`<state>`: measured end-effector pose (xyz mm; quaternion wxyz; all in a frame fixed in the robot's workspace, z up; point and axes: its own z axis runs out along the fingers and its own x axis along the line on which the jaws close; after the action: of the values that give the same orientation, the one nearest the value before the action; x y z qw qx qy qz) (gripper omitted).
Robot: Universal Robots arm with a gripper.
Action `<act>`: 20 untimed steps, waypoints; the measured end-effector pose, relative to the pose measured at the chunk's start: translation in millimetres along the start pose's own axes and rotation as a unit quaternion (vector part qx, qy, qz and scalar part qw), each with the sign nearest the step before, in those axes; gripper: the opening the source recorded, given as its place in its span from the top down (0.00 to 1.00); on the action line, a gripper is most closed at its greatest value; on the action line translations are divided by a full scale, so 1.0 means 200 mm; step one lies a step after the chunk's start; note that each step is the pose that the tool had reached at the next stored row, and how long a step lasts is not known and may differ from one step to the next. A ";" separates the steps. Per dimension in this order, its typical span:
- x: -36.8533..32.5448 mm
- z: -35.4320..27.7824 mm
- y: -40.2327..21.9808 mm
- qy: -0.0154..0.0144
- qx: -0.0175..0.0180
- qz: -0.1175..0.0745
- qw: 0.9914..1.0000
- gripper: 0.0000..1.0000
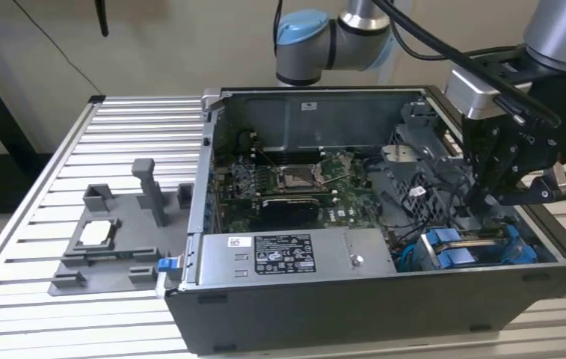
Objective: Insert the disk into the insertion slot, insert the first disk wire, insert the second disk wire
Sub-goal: 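Insert the second disk wire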
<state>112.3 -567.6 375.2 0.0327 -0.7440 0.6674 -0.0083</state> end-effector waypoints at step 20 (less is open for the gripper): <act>0.023 0.011 -0.002 0.000 -0.001 0.003 1.000 0.84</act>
<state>113.4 -572.0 372.8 0.0325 -0.7420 0.6695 -0.0077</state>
